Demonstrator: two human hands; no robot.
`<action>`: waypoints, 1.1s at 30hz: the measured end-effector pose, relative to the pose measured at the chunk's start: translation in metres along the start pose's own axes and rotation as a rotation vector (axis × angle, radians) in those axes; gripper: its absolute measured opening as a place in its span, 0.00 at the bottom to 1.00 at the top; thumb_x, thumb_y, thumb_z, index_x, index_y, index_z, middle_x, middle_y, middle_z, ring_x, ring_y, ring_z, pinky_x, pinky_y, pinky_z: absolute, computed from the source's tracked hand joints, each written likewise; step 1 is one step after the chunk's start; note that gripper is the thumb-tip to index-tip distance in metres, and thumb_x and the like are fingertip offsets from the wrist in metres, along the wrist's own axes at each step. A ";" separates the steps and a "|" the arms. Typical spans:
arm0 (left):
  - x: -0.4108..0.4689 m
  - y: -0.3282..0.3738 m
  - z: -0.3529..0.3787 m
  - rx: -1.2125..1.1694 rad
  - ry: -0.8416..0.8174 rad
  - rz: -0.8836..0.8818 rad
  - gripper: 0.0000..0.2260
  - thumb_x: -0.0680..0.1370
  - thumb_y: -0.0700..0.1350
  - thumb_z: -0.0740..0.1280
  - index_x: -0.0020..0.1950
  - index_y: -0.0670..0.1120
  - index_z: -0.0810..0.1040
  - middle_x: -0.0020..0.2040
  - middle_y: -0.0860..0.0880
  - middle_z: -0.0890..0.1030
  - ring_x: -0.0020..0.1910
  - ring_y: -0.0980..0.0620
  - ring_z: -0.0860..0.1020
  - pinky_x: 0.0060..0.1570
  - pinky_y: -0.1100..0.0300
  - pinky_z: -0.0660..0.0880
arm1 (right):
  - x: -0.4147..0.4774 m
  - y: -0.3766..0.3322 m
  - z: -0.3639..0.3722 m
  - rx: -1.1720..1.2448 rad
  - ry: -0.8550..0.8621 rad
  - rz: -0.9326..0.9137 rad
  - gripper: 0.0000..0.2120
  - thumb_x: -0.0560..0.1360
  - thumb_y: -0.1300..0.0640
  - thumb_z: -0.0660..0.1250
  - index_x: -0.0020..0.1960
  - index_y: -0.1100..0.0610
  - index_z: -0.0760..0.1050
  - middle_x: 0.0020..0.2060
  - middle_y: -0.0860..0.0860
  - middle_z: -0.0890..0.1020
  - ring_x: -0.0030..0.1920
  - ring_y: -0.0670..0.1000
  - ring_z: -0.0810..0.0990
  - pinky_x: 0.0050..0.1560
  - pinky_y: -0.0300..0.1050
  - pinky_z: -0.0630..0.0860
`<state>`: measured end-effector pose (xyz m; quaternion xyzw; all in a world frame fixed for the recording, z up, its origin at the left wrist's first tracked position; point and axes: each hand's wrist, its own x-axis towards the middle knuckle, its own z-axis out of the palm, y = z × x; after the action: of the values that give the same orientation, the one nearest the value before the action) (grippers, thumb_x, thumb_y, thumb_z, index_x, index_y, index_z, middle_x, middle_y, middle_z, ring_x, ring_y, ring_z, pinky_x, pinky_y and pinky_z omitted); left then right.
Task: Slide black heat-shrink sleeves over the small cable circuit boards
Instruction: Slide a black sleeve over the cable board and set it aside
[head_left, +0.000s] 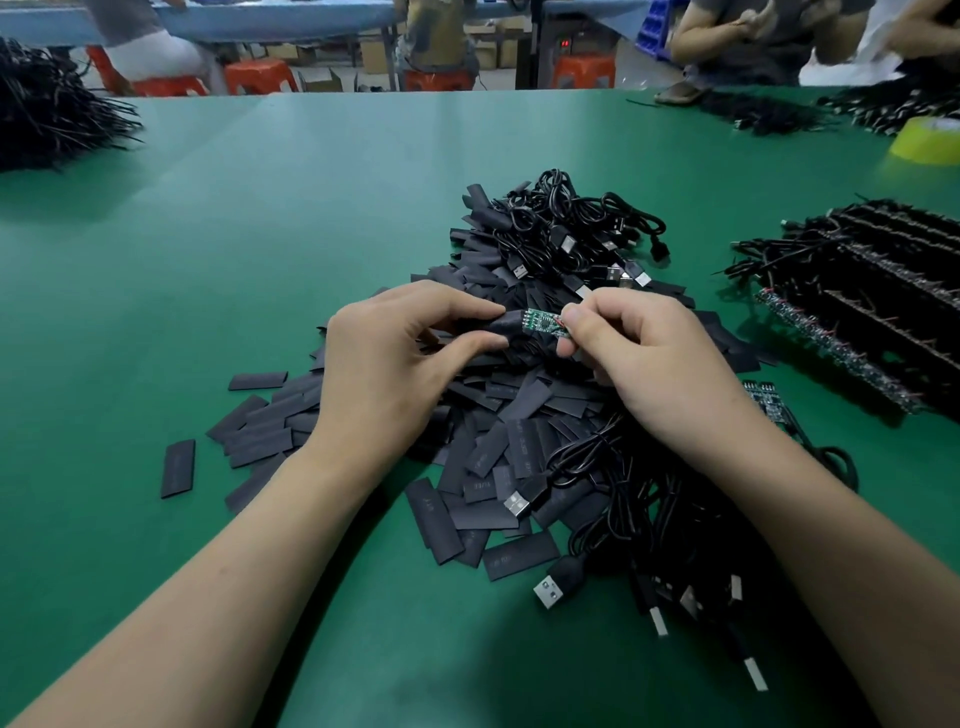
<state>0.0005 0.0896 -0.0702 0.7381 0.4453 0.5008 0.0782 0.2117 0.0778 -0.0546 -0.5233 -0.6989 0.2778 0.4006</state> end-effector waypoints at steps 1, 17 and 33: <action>0.000 0.000 0.000 0.013 -0.002 0.011 0.08 0.72 0.46 0.80 0.51 0.50 0.88 0.44 0.59 0.84 0.42 0.62 0.81 0.45 0.65 0.77 | 0.000 0.000 0.000 0.011 -0.006 0.006 0.17 0.83 0.48 0.62 0.38 0.51 0.79 0.28 0.49 0.71 0.29 0.49 0.67 0.33 0.46 0.63; 0.004 -0.001 -0.010 0.020 -0.187 0.113 0.08 0.73 0.45 0.79 0.51 0.46 0.88 0.45 0.52 0.86 0.42 0.53 0.83 0.45 0.53 0.80 | 0.003 0.006 0.000 -0.041 -0.124 0.012 0.17 0.81 0.45 0.64 0.37 0.50 0.80 0.26 0.43 0.74 0.29 0.46 0.68 0.35 0.44 0.65; 0.005 0.000 -0.011 0.007 -0.235 0.161 0.09 0.73 0.44 0.79 0.52 0.45 0.88 0.46 0.53 0.86 0.44 0.57 0.82 0.47 0.55 0.80 | 0.006 0.010 -0.004 0.175 -0.193 0.106 0.17 0.83 0.51 0.64 0.38 0.55 0.82 0.27 0.43 0.71 0.32 0.45 0.68 0.39 0.43 0.70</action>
<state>-0.0083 0.0901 -0.0615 0.8252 0.3743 0.4141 0.0868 0.2193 0.0869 -0.0592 -0.4935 -0.6785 0.4076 0.3605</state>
